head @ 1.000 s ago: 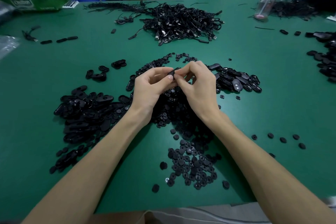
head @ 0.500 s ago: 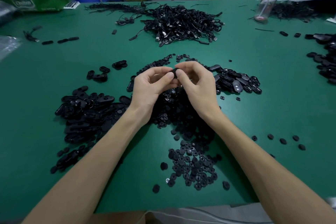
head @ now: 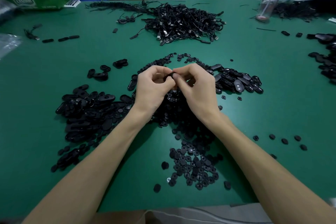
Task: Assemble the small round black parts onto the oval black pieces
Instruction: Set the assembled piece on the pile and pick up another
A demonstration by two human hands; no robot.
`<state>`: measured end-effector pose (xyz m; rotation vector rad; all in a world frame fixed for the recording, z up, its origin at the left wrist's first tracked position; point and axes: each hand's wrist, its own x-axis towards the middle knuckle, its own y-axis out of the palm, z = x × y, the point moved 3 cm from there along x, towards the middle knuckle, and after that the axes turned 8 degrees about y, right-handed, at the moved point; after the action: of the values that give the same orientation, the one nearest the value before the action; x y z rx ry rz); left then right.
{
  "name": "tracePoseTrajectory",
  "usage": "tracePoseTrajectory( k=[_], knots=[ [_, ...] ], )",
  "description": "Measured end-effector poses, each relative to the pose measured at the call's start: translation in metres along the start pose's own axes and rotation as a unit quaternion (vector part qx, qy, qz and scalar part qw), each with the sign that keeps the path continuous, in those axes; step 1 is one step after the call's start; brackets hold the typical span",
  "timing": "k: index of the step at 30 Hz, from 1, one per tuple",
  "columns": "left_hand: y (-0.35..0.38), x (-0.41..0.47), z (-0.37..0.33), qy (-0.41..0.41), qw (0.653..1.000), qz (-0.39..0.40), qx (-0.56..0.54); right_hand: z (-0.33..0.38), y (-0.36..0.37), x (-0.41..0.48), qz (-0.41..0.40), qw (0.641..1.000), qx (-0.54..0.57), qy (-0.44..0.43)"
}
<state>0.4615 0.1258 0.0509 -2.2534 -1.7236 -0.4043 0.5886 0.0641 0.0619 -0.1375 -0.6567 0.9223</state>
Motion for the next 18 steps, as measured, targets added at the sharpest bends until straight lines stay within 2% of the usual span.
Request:
tracePoseTrajectory(
  k=[5, 9, 13, 16, 18],
  knots=[
    [-0.001, 0.002, -0.003, 0.026, 0.999, 0.022, 0.022, 0.002, -0.001, -0.001, -0.001, 1.000, -0.014, -0.013],
    [-0.006, 0.005, -0.002, 0.037, 0.997, 0.049, -0.039, 0.004, -0.005, 0.003, -0.015, 1.000, 0.011, -0.012],
    [-0.009, 0.007, 0.003, 0.026, 0.996, 0.058, -0.064, 0.005, -0.004, 0.003, 0.003, 0.999, -0.012, -0.034],
    [-0.011, 0.008, 0.003, 0.041, 0.996, 0.070, -0.038, 0.003, -0.004, 0.003, 0.007, 0.999, -0.019, -0.040],
    [-0.012, 0.009, 0.003, 0.065, 0.995, 0.070, 0.038, 0.003, -0.006, 0.005, -0.001, 0.999, -0.024, -0.039]
  ],
)
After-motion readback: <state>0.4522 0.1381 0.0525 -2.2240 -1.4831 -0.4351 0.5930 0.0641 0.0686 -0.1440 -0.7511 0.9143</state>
